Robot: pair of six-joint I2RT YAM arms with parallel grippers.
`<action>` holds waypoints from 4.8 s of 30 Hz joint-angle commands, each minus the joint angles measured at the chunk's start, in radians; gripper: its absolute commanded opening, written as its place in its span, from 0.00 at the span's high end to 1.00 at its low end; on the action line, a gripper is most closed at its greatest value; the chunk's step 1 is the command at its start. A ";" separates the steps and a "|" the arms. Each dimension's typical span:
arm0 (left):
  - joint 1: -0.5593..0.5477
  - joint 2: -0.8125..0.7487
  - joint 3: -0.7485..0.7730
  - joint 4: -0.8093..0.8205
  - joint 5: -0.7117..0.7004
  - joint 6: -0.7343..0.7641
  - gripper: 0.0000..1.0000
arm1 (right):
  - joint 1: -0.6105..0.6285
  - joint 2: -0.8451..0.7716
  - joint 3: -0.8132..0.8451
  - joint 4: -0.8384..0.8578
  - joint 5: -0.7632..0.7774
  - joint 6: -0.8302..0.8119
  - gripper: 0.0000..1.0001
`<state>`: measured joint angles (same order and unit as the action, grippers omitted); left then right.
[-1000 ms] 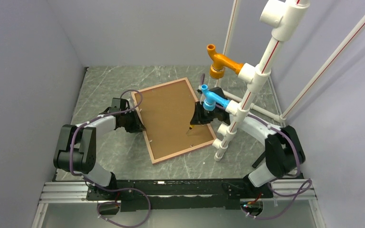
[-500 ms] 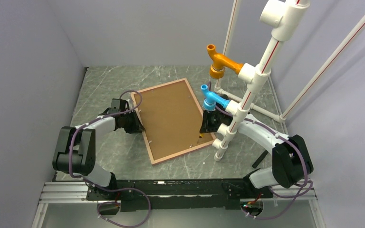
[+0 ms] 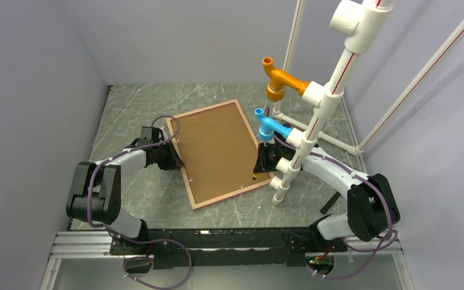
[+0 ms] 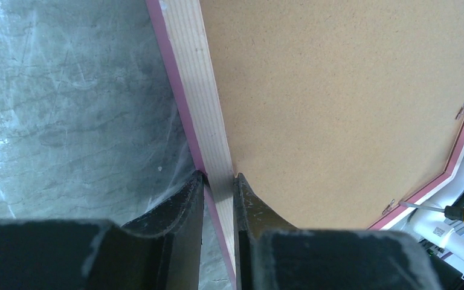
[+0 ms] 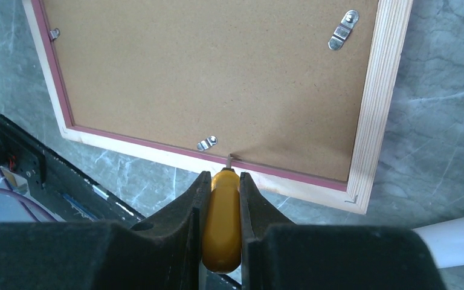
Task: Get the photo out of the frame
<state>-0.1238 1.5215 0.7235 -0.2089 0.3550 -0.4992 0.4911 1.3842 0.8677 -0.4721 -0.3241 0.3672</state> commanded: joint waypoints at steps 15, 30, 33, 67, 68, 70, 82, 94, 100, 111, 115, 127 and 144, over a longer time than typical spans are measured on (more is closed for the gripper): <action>-0.002 -0.051 -0.045 0.017 0.028 -0.018 1.00 | 0.012 0.018 -0.114 0.337 -0.157 0.190 1.00; 0.000 -0.105 -0.139 0.090 -0.003 -0.156 1.00 | 0.009 0.000 0.001 0.296 -0.117 0.155 1.00; 0.000 -0.064 -0.124 0.135 0.068 -0.124 1.00 | 0.012 0.057 0.037 0.340 -0.219 0.131 1.00; -0.020 0.060 0.012 0.084 0.196 -0.045 1.00 | 0.171 0.419 0.203 0.634 -0.317 0.226 1.00; -0.025 0.059 0.016 0.077 0.187 -0.043 1.00 | 0.166 0.408 0.188 0.634 -0.310 0.226 1.00; -0.031 0.057 0.025 0.067 0.181 -0.040 1.00 | 0.151 0.374 0.168 0.628 -0.303 0.221 1.00; -0.062 0.136 0.097 0.056 0.203 -0.029 1.00 | 0.005 0.427 0.276 0.465 -0.493 0.060 1.00; -0.082 0.167 0.140 0.033 0.171 -0.047 1.00 | 0.030 0.589 0.427 0.408 -0.552 -0.003 1.00; -0.086 0.163 0.136 0.030 0.160 -0.054 1.00 | 0.067 0.613 0.446 0.380 -0.528 -0.015 1.00; -0.088 0.152 0.123 0.033 0.161 -0.051 1.00 | 0.104 0.632 0.447 0.353 -0.497 -0.028 1.00; -0.088 0.150 0.114 0.044 0.163 -0.056 1.00 | 0.109 0.644 0.447 0.359 -0.499 -0.023 1.00; -0.090 0.156 0.113 0.046 0.167 -0.056 1.00 | 0.115 0.624 0.451 0.369 -0.477 0.004 1.00; -0.090 0.130 0.118 -0.003 0.126 -0.033 1.00 | 0.084 0.473 0.325 0.276 -0.366 -0.039 1.00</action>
<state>-0.1955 1.6680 0.8379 -0.1928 0.5297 -0.5613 0.5957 1.9404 1.2442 -0.1848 -0.7418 0.3477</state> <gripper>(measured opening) 0.007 0.197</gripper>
